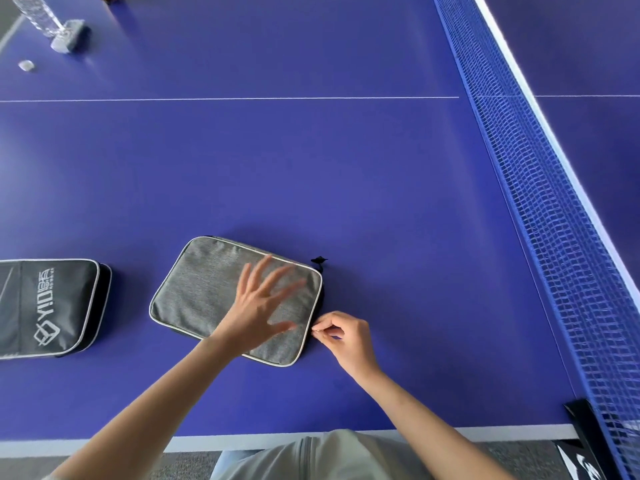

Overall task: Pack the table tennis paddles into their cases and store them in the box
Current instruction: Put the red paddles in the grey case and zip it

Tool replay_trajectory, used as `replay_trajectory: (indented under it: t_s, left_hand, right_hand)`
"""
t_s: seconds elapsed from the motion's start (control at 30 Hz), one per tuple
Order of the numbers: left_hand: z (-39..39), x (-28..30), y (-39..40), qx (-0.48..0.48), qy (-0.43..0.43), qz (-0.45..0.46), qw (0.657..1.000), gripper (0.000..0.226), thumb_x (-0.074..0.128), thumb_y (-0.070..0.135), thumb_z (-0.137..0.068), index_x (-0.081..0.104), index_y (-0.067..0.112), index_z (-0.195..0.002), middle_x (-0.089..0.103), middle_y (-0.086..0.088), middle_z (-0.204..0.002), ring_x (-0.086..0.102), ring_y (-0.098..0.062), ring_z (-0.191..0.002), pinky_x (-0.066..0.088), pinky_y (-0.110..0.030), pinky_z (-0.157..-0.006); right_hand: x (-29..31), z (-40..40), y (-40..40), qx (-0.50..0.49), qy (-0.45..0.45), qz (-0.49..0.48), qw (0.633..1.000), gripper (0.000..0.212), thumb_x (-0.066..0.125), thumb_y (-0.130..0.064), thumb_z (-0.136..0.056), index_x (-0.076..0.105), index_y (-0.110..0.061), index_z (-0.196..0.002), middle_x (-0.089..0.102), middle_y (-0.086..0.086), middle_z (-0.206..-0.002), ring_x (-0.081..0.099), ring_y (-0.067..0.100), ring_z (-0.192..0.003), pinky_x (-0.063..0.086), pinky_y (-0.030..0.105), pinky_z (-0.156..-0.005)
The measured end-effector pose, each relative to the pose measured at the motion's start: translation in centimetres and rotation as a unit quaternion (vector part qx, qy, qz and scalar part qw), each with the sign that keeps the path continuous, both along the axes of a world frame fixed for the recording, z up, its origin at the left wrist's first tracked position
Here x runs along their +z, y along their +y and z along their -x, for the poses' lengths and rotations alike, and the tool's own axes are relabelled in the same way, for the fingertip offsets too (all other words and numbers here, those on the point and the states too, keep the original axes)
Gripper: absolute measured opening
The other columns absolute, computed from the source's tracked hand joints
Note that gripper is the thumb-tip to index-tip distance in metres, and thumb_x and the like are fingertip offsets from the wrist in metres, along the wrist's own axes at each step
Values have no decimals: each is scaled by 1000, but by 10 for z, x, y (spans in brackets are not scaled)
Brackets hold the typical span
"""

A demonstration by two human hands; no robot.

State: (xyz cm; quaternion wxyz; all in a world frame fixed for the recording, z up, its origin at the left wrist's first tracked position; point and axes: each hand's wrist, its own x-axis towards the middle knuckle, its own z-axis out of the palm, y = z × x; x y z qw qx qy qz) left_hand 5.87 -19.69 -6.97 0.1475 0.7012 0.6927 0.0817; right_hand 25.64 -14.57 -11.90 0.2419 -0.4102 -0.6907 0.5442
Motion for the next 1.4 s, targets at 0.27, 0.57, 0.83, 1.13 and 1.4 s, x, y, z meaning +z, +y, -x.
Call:
replay_trajectory:
  t_s: [0.27,0.57,0.83,1.13,1.4]
  left_hand:
    - [-11,10,66,-346,124,93,925,42,54,53,-84,61,27,-116,52,7,-129,32,-18,-132,12,-31,-115]
    - [-24,14,98,-425,163,223,862,40,55,54,-84,64,28,-113,55,6,-115,35,-17,-116,22,-29,-101]
    - [-36,12,119,-399,148,283,860,34,66,46,-80,68,23,-106,64,3,-103,50,-18,-106,40,-34,-94]
    - [-16,14,130,-317,7,265,910,25,71,37,-78,70,20,-97,63,5,-95,54,-14,-93,41,-30,-80]
    - [-9,8,132,-320,2,245,915,28,66,39,-82,66,19,-101,62,4,-101,53,-15,-99,32,-22,-79]
  right_hand:
    - [-6,-4,-2,-39,-34,-14,999,7,76,-2,-74,70,-3,-71,70,6,-72,62,4,-65,51,18,-62]
    - [-11,-4,-3,-65,-29,37,997,7,73,-2,-77,68,-3,-72,70,3,-72,62,-2,-64,46,8,-62]
    - [-9,-4,14,-56,-26,42,997,9,75,-1,-75,67,2,-74,71,12,-77,62,5,-65,54,22,-68]
    - [-10,1,31,-79,-18,44,996,6,74,-1,-76,68,0,-74,72,11,-77,63,2,-66,53,18,-68]
    - [-11,2,37,-84,-13,41,996,7,74,-2,-76,68,0,-74,71,11,-76,64,11,-68,53,23,-68]
